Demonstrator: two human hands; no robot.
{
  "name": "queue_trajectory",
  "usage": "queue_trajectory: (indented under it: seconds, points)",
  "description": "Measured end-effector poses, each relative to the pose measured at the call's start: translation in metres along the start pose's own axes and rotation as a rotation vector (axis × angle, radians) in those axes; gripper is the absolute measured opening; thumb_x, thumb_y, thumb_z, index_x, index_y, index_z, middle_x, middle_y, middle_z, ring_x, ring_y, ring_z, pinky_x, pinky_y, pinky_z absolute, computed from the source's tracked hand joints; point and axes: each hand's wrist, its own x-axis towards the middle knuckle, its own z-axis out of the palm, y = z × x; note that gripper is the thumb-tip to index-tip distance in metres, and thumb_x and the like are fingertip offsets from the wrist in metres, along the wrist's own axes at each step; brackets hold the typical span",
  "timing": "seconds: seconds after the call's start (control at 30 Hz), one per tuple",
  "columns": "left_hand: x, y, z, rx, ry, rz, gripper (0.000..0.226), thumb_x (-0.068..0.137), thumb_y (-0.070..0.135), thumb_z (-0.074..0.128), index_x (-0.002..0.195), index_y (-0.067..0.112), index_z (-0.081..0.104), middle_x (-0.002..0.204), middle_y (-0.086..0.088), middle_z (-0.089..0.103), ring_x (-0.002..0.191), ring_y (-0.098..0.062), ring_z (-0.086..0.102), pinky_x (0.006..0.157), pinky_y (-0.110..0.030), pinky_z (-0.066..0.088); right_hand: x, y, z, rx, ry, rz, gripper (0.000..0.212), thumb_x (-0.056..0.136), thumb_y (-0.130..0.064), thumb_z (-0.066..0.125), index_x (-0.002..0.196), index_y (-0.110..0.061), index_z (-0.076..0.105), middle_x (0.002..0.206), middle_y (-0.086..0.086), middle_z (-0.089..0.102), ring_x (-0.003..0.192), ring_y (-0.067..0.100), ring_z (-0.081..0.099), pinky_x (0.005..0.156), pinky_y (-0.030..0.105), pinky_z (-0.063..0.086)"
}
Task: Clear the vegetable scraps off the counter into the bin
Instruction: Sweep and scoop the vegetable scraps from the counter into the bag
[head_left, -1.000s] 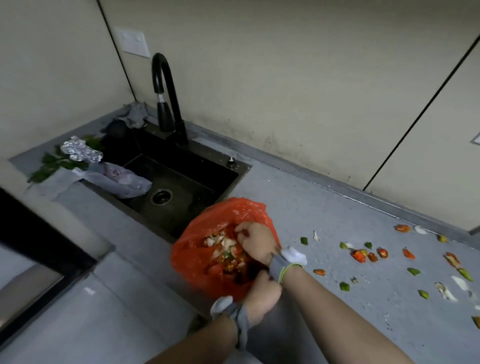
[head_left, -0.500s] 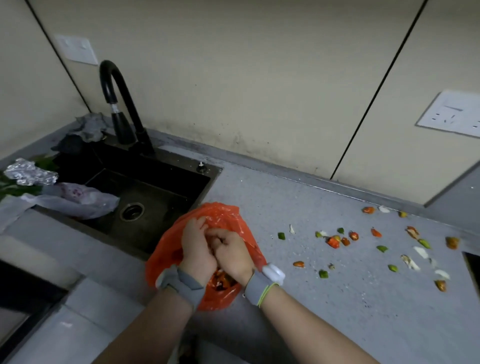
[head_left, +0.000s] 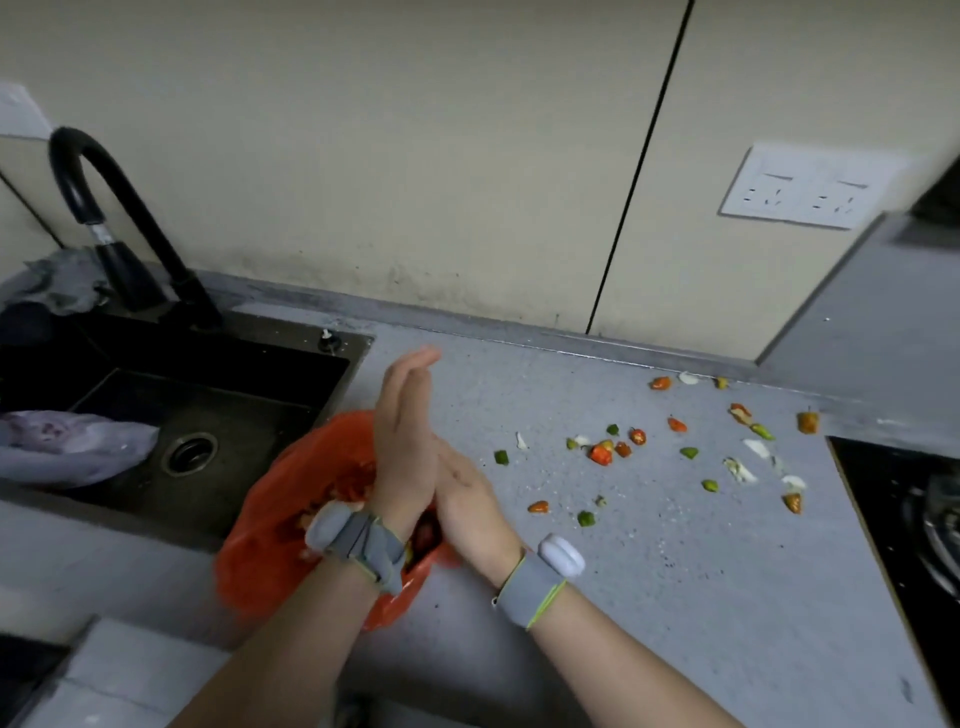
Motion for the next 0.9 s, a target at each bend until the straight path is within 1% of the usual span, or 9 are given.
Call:
queue_trajectory:
  seconds: [0.07, 0.1, 0.17, 0.23, 0.33, 0.5, 0.63, 0.77, 0.9]
  points:
    - [0.002, -0.009, 0.023, -0.007, -0.135, 0.064, 0.036, 0.097, 0.023, 0.035, 0.115, 0.012, 0.065, 0.122, 0.005, 0.063, 0.118, 0.005, 0.053, 0.099, -0.007, 0.033, -0.003, 0.026, -0.027, -0.063, 0.091, 0.057, 0.048, 0.097, -0.009, 0.047, 0.143, -0.024, 0.053, 0.147, -0.005, 0.052, 0.138, 0.004, 0.042, 0.119, 0.033, 0.031]
    - [-0.001, -0.020, 0.038, 0.014, -0.208, 0.072, 0.035, 0.097, 0.026, 0.036, 0.113, 0.016, 0.066, 0.123, 0.005, 0.063, 0.120, 0.004, 0.052, 0.101, -0.008, 0.032, -0.005, 0.042, -0.045, -0.094, 0.146, 0.073, 0.050, 0.096, -0.006, 0.048, 0.144, -0.019, 0.052, 0.149, -0.002, 0.051, 0.139, 0.007, 0.042, 0.119, 0.031, 0.031]
    - [-0.005, -0.045, 0.062, 0.134, -0.348, 0.065, 0.038, 0.095, 0.039, 0.036, 0.113, 0.023, 0.065, 0.133, 0.005, 0.057, 0.131, -0.001, 0.045, 0.110, -0.019, 0.027, -0.012, 0.054, -0.073, -0.105, 0.243, 0.149, 0.050, 0.096, -0.001, 0.048, 0.145, -0.013, 0.050, 0.148, 0.000, 0.051, 0.134, 0.003, 0.042, 0.112, 0.011, 0.030]
    - [-0.014, -0.080, 0.083, 0.356, -0.478, -0.003, 0.043, 0.097, 0.044, 0.035, 0.125, 0.025, 0.062, 0.148, 0.005, 0.045, 0.143, -0.008, 0.030, 0.120, -0.036, 0.011, -0.021, 0.073, -0.103, -0.118, 0.314, 0.204, 0.052, 0.096, -0.001, 0.048, 0.146, -0.014, 0.048, 0.148, 0.000, 0.049, 0.137, 0.007, 0.041, 0.114, 0.015, 0.029]
    - [-0.039, -0.127, 0.089, 0.708, -0.637, -0.085, 0.042, 0.105, 0.039, 0.034, 0.144, 0.030, 0.045, 0.163, 0.008, 0.020, 0.151, -0.012, 0.006, 0.120, -0.047, -0.007, -0.037, 0.104, -0.142, -0.209, 0.393, 0.273, 0.055, 0.096, -0.005, 0.049, 0.148, -0.020, 0.044, 0.155, -0.002, 0.041, 0.145, 0.015, 0.034, 0.122, 0.032, 0.024]
    - [-0.071, -0.164, 0.077, 1.030, -0.735, -0.157, 0.070, 0.091, 0.062, 0.013, 0.155, 0.035, 0.015, 0.165, 0.009, -0.007, 0.150, -0.018, -0.017, 0.119, -0.054, -0.011, -0.077, 0.145, -0.199, -0.354, 0.473, 0.408, 0.060, 0.100, -0.023, 0.052, 0.155, -0.026, 0.030, 0.165, -0.004, 0.019, 0.152, 0.018, 0.018, 0.124, 0.035, 0.013]
    - [-0.079, -0.170, 0.091, 1.169, -0.847, 0.059, 0.083, 0.079, 0.065, -0.003, 0.156, 0.034, 0.006, 0.164, 0.007, -0.016, 0.148, -0.020, -0.025, 0.115, -0.058, -0.019, -0.094, 0.160, -0.233, -0.471, 0.571, 0.479, 0.065, 0.101, -0.035, 0.050, 0.158, -0.028, 0.020, 0.167, -0.002, 0.007, 0.154, 0.020, 0.006, 0.125, 0.043, 0.006]
    - [-0.087, -0.174, 0.128, 1.187, -1.080, 0.233, 0.083, 0.080, 0.067, 0.004, 0.156, 0.034, 0.002, 0.162, 0.006, -0.023, 0.146, -0.024, -0.029, 0.112, -0.060, -0.022, -0.119, 0.159, -0.252, -0.544, 0.638, 0.598, 0.065, 0.101, -0.034, 0.049, 0.158, -0.028, 0.017, 0.167, 0.002, 0.003, 0.154, 0.026, 0.003, 0.124, 0.047, 0.005]
    - [-0.093, -0.173, 0.174, 1.211, -1.178, 0.314, 0.077, 0.090, 0.064, 0.017, 0.157, 0.031, -0.003, 0.162, 0.000, -0.024, 0.146, -0.029, -0.029, 0.115, -0.060, -0.016, -0.135, 0.160, -0.279, -0.601, 0.666, 0.623, 0.066, 0.101, -0.036, 0.049, 0.158, -0.030, 0.016, 0.167, 0.001, 0.001, 0.154, 0.028, 0.001, 0.124, 0.051, 0.003]
